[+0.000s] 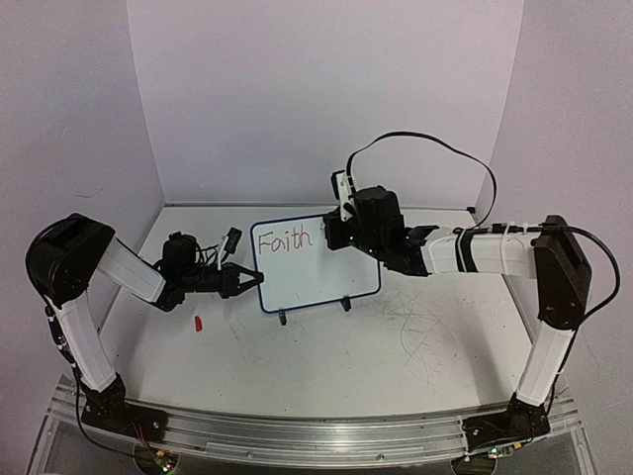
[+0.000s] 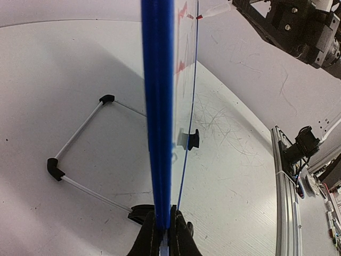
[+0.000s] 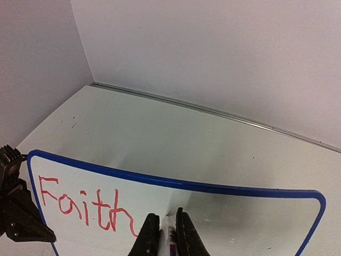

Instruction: Write a sentence on the whiteboard

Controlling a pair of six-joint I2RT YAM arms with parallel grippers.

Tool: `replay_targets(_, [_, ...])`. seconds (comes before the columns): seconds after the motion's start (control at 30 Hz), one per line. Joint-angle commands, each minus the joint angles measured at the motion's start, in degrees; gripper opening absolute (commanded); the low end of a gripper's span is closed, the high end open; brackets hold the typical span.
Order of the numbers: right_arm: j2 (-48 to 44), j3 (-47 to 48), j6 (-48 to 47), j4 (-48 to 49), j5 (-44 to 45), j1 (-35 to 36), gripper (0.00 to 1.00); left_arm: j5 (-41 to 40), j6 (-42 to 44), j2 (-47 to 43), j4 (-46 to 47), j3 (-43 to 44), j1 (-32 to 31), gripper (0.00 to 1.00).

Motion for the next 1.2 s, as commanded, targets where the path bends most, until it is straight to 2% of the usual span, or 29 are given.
replay_targets(0.0, [0.82,1.87,0.36,1.00,0.23,0.34,0.00,-3.98,2.20,-1.56,-0.60,0.43,0.45,0.00])
replay_targets(0.6, [2.30,2.35,1.03,0.34,2.07,0.35,0.00,-3.98,2.29,-1.82,-1.09,0.54,0.46,0.00])
replay_targets(1.17, [1.19,-1.14,2.77,-0.06,2.44,1.07,0.00,-3.96,2.37,-1.82,-1.31,0.69,0.42,0.00])
